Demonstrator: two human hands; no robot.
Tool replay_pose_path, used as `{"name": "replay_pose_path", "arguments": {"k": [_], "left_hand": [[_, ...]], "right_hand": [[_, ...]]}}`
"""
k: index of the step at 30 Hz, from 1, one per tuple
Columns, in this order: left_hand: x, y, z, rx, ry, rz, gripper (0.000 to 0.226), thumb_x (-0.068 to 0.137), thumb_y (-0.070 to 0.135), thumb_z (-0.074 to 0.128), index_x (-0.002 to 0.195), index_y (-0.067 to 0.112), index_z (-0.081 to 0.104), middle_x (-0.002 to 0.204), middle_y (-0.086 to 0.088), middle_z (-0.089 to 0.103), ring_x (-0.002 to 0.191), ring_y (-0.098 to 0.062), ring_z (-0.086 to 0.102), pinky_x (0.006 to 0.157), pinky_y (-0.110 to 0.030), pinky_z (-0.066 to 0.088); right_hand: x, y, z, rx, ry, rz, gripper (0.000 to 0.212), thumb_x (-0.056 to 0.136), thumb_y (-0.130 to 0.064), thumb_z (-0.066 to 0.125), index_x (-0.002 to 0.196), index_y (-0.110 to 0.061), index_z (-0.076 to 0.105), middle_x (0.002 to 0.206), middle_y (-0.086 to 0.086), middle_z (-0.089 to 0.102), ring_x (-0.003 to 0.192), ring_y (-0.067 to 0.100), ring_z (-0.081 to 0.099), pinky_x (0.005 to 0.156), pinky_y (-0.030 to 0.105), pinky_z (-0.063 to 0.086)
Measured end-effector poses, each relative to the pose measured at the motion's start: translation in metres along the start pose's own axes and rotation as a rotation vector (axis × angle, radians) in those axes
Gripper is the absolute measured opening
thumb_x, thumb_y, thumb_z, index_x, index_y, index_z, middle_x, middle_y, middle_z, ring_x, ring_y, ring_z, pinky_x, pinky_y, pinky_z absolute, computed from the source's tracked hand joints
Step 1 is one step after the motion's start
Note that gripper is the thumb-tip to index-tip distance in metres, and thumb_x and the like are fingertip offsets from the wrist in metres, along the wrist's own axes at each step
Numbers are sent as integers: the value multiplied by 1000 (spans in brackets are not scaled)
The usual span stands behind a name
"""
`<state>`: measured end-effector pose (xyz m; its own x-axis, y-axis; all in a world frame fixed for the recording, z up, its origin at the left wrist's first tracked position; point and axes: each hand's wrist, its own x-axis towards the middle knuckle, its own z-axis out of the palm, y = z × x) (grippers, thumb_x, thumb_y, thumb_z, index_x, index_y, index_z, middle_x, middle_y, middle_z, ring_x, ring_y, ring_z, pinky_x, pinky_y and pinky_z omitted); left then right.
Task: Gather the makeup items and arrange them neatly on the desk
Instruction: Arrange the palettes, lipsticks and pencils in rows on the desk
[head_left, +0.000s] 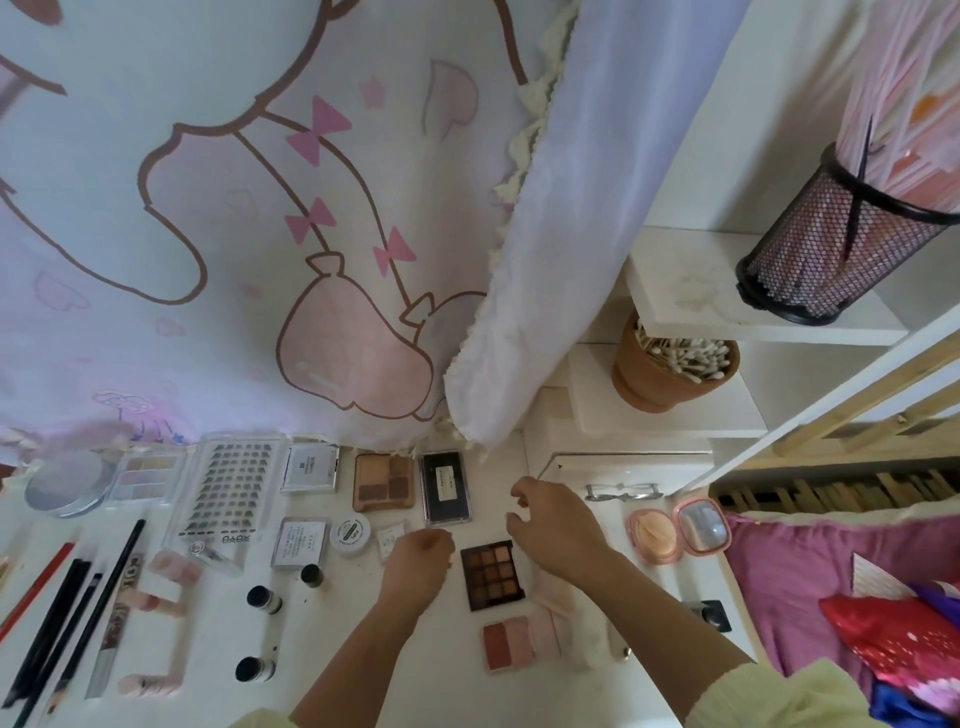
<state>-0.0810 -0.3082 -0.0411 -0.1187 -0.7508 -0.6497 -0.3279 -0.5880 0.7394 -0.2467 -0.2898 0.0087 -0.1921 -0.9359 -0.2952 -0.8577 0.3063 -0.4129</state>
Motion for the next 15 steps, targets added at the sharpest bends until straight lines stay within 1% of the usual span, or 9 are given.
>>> {"name": "replay_pose_path", "arguments": {"k": [4,6,7,8,10,11,12,13,15], "left_hand": [[6,10,-3,54,121,151,20,95,10,45,92,24,60,90,-2,64,80,-14,57,67,-24,43],[11,12,-3,76,156,175,25,95,10,45,108,19,64,106,-2,65,93,-14,60,74,-22,41],[13,14,-4,72,168,163,31,96,11,46,122,15,61,119,-4,64,103,-15,60,79,-21,41],[16,14,-4,61,173,152,37,96,12,47,132,13,55,129,-6,61,106,-14,59,80,-17,40],[20,15,-3,36,173,133,44,97,11,46,141,10,45,133,-9,58,81,0,56,61,-3,39],[23,14,-2,24,174,128,43,98,11,45,141,12,45,128,-9,60,71,6,47,53,-4,37],[26,13,-2,29,167,130,37,98,12,45,134,15,51,121,-6,63,68,8,43,53,-7,35],[28,15,-1,36,154,123,26,98,13,44,119,16,58,109,-3,65,68,5,45,56,-11,35],[32,17,0,6,149,75,20,96,12,42,92,10,61,86,-3,63,66,-8,48,57,-22,34]], "right_hand": [[20,-14,19,144,-109,15,38,93,-19,54,130,-12,55,123,6,61,109,17,58,93,26,47],[32,-18,32,174,-164,58,39,93,-16,52,132,-9,52,127,8,58,113,19,55,93,24,45],[35,-19,37,185,-188,87,41,94,-15,50,134,-8,50,130,9,56,115,20,54,92,22,43],[40,-19,42,199,-206,113,41,94,-14,49,135,-6,48,131,9,55,117,20,53,91,21,41],[48,-18,50,237,-225,166,39,94,-11,48,132,-3,47,131,10,54,117,21,52,87,21,41],[51,-18,52,259,-226,200,37,94,-10,47,130,-2,48,129,11,54,116,22,53,87,23,42],[54,-18,55,283,-224,234,35,94,-8,46,128,0,48,129,13,53,116,23,53,87,24,43],[58,-17,58,306,-219,259,34,94,-7,45,126,2,49,128,15,54,115,25,53,88,26,44],[62,-18,61,343,-211,300,33,94,-5,43,124,5,51,125,16,56,114,26,54,86,28,45]]}}
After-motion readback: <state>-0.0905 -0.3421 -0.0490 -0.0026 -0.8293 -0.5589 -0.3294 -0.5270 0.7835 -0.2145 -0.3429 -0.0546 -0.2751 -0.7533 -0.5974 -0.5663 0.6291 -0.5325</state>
